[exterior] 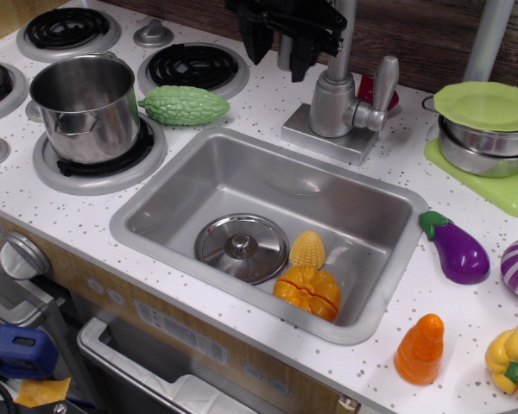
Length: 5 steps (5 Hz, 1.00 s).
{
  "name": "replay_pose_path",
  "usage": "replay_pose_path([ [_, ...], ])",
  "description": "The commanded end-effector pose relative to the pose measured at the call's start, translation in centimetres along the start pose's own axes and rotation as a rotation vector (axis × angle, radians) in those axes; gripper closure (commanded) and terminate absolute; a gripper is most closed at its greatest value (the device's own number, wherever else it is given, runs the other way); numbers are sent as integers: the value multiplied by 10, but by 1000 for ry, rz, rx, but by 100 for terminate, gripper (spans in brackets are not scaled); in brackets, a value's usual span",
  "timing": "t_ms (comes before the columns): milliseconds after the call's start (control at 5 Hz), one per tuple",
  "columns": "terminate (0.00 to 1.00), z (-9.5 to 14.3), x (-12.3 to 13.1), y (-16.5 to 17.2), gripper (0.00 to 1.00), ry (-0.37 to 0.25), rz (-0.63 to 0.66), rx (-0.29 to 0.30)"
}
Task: Turn faucet front to left
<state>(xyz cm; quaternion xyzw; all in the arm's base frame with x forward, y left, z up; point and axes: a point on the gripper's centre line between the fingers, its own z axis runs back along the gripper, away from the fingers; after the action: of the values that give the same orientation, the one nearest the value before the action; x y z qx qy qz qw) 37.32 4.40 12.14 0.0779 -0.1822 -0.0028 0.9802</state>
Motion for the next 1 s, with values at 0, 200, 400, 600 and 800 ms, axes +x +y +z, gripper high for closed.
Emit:
replay_pose_path([
  [0,0,0,25,25,100,-116,-63,40],
  [200,0,-12,30,42,100,-147,-120,47],
  [400,0,-23,37,51,100,-171,-148,64],
  [600,0,-31,40,55,100,-189,-160,55],
  [800,0,-40,49,58,100,-209,-175,44],
])
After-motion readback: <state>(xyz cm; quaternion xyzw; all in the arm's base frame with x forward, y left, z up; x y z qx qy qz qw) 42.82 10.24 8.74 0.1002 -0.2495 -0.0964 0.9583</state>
